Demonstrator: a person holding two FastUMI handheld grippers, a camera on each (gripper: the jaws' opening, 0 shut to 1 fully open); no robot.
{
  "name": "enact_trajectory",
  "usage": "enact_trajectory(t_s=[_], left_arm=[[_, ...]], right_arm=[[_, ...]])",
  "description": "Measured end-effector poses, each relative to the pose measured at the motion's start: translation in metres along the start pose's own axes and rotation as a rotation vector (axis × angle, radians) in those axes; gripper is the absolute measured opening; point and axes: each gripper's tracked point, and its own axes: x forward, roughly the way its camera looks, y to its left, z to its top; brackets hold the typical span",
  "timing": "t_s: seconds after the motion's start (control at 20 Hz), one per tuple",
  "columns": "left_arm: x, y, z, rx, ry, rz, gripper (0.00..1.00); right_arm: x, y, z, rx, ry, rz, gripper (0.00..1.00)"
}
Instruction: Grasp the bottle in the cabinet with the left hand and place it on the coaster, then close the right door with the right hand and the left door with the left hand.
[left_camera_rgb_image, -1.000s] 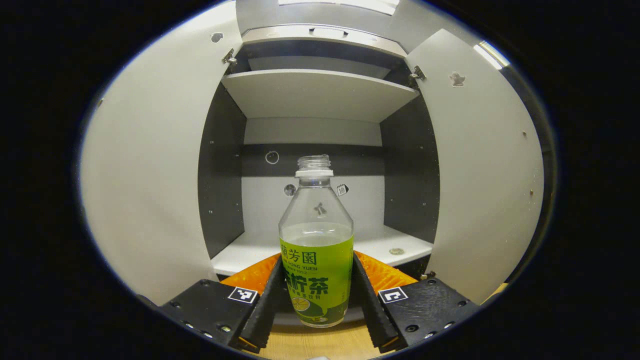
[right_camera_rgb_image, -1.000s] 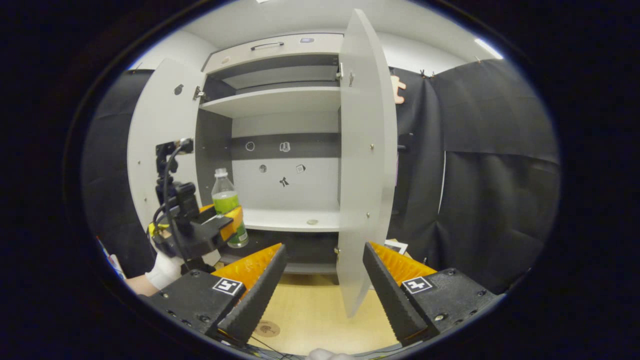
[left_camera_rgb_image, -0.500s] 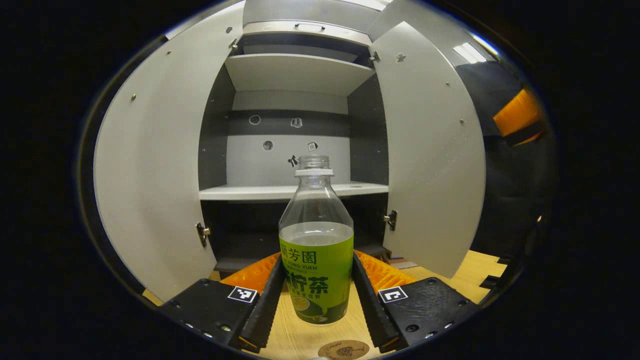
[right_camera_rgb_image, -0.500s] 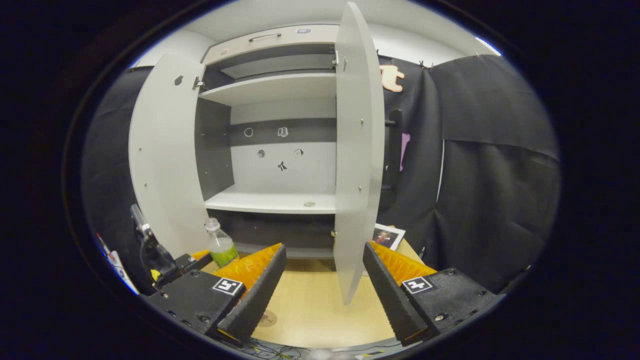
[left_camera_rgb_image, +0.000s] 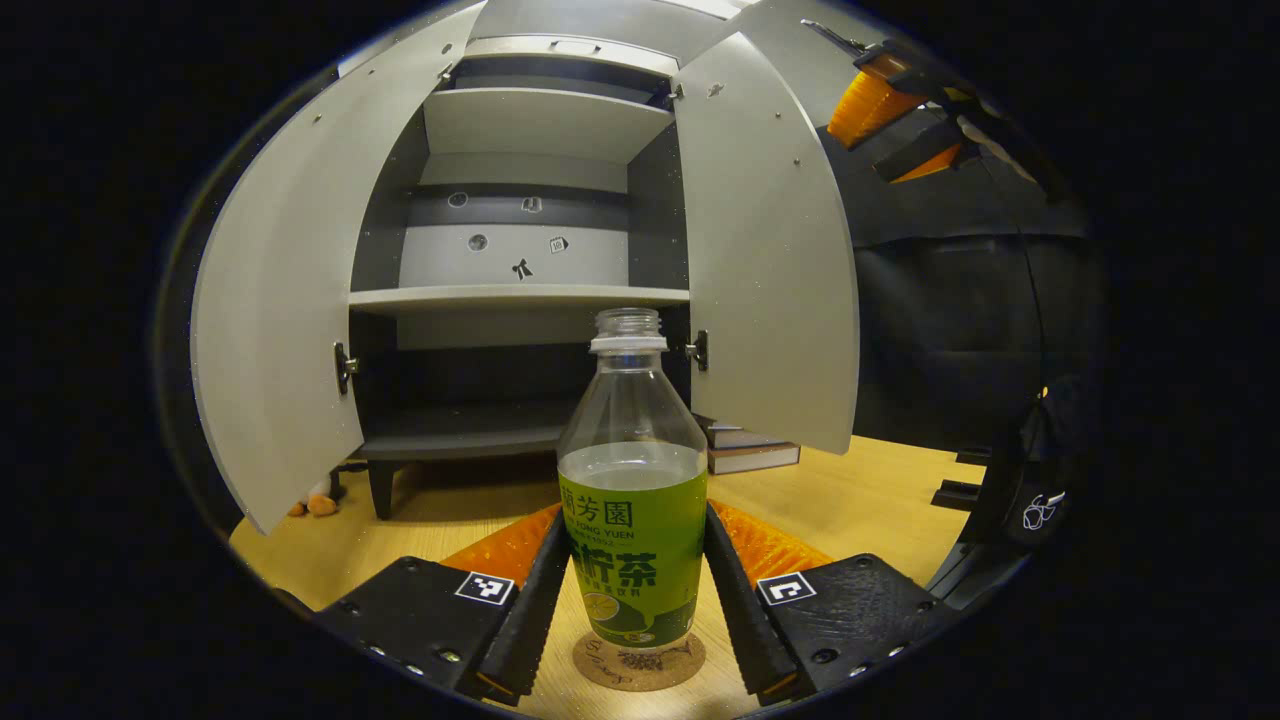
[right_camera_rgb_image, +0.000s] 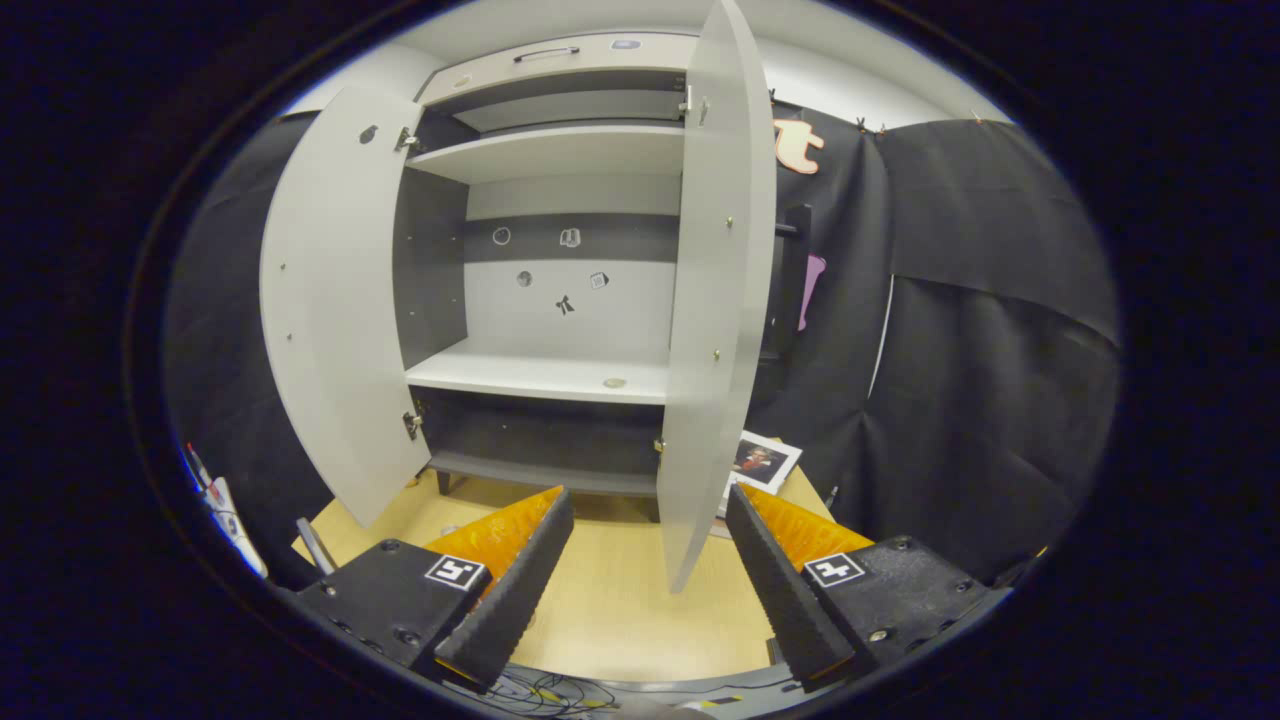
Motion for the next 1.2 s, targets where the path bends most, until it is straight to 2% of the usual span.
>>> enact_trajectory(t_s=[0.25, 0.45, 0.55, 0.65, 0.75, 0.85, 0.9, 1.2], left_arm=[[-0.001, 0.004, -0.03, -0.006, 0.003, 0.015, 0.73], [-0.006, 0.004, -0.029, -0.016, -0.042, 0.026, 0.73], [-0.009, 0.003, -0.039, -0.027, -0.011, 0.034, 0.76], [-0.015, 0.003, -0.046, 0.009, 0.025, 0.037, 0.77], [-0.018, 0.002, -0.038, 0.042, 0.01, 0.032, 0.79], [-0.021, 0.005, -0.031, 0.062, 0.006, 0.052, 0.94], [-0.021, 0.007, -0.024, 0.061, 0.0, 0.06, 0.96], [-0.022, 0.021, 0.035, 0.037, -0.06, 0.122, 0.96]], right_arm=[[-0.002, 0.012, -0.015, -0.039, 0.059, 0.021, 1.0], [-0.004, 0.032, -0.02, -0.068, 0.08, 0.059, 1.0], [-0.005, 0.041, -0.02, -0.077, 0.081, 0.08, 1.0], [-0.007, 0.048, -0.02, -0.092, 0.077, 0.096, 1.0], [-0.007, 0.051, -0.019, -0.097, 0.067, 0.105, 1.0], [-0.008, 0.052, -0.02, -0.086, 0.067, 0.112, 1.0], [-0.009, 0.052, -0.02, -0.08, 0.066, 0.113, 1.0], [-0.012, 0.05, -0.02, -0.05, 0.05, 0.112, 1.0]])
